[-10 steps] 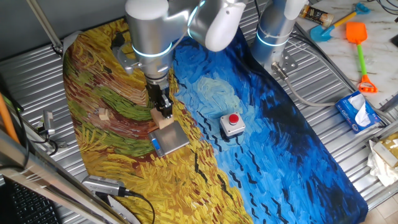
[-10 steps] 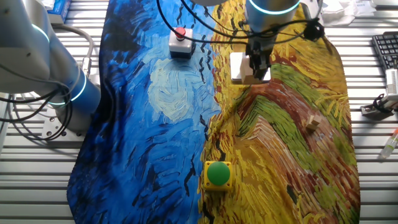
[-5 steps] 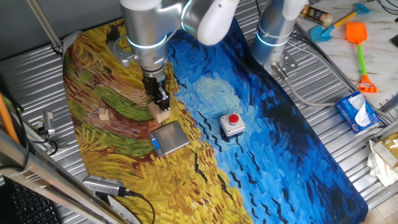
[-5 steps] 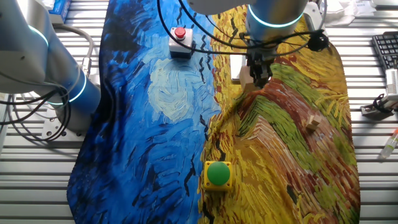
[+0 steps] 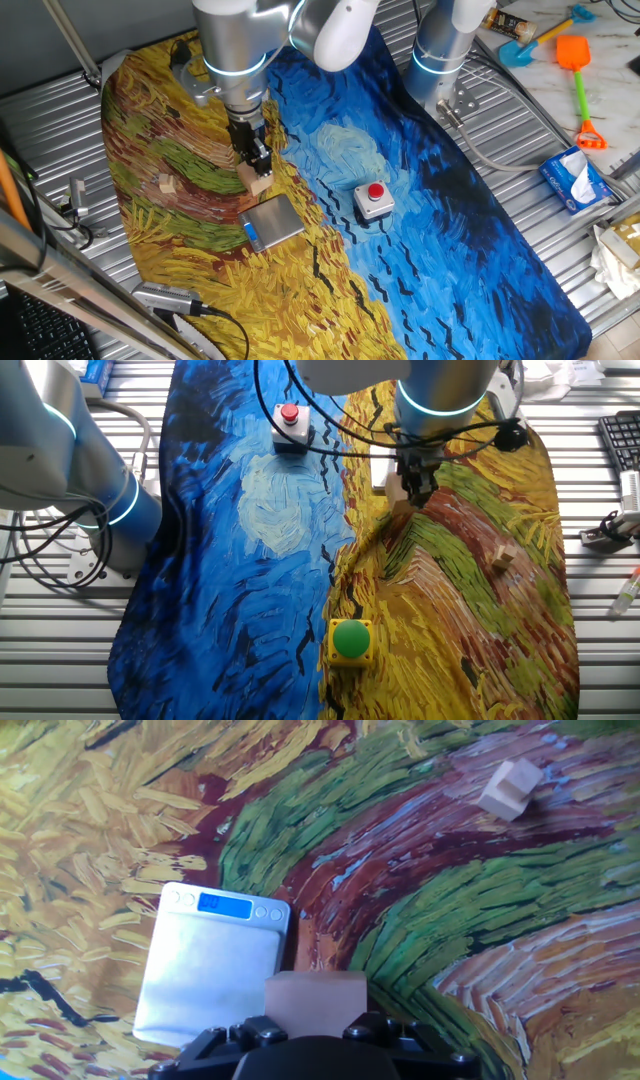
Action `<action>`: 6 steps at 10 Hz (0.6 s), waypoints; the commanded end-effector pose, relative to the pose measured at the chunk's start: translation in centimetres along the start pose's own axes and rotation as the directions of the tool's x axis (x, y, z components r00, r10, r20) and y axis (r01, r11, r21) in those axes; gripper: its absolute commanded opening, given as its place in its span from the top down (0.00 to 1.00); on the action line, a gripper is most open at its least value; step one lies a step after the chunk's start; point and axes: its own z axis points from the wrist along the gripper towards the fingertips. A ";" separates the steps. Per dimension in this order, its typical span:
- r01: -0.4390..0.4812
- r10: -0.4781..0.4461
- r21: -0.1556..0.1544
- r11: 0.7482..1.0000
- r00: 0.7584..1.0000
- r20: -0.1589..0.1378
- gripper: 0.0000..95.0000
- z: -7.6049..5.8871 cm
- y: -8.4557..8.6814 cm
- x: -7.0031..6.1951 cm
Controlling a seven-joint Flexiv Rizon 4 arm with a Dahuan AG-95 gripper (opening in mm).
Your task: Remove the object from the scale
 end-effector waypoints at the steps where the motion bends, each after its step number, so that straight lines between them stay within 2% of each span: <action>1: 0.007 -0.007 -0.003 1.000 1.000 0.006 1.00 0.5 -0.3 0.0; 6: 0.009 -0.009 -0.007 1.000 1.000 0.015 1.00 1.8 -0.4 -0.1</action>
